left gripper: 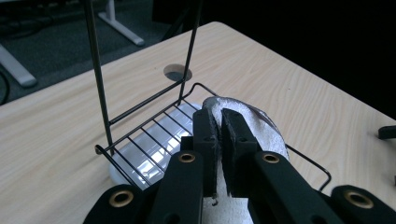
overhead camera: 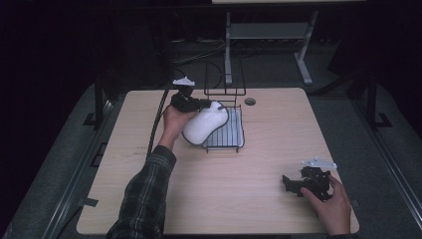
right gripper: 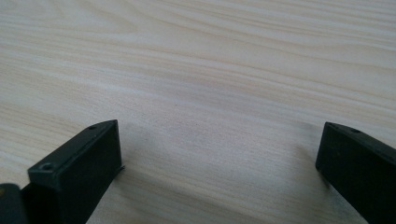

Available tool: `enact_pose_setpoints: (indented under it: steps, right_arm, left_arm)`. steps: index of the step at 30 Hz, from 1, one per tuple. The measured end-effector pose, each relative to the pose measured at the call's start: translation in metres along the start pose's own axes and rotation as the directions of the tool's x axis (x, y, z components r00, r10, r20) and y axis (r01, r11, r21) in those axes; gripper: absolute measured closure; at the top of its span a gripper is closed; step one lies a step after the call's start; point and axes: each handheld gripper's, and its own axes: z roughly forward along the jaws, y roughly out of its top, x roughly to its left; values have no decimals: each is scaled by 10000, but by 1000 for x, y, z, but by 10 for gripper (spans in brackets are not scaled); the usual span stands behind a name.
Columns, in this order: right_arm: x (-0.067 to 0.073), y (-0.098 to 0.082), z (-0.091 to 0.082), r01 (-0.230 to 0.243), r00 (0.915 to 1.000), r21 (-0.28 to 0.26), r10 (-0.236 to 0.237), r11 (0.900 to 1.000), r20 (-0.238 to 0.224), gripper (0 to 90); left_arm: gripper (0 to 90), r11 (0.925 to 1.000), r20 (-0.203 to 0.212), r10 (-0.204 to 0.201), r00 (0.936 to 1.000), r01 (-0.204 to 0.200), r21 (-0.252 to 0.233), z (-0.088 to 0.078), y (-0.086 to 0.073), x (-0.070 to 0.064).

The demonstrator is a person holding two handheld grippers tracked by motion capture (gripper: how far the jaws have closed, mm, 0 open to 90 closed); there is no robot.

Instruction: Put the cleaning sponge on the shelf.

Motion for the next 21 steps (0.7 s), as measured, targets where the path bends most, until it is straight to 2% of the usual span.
enact_pose_setpoints:
  steps: [3,7,12,18,21]
  right_arm:
    - [0,0,0,-12,10000,0,12,10000,1,0]
    - [0,0,0,-14,10000,-7,14,10000,-17,0]
    - [0,0,0,-15,10000,-4,15,10000,-25,0]
    - [0,0,0,-14,10000,-5,14,10000,-5,0]
    - [0,0,0,-2,10000,-7,2,10000,4,0]
  left_arm:
    - [850,9997,46,-251,9997,251,-16,9,0,1]
    - [850,9998,-21,-181,9998,181,78,16,3,2]
    - [849,9992,-97,-378,9992,379,87,22,5,6]
    - [845,9993,-237,-334,9992,338,154,28,4,10]
    - [841,9986,-291,-527,9982,530,91,31,2,10]
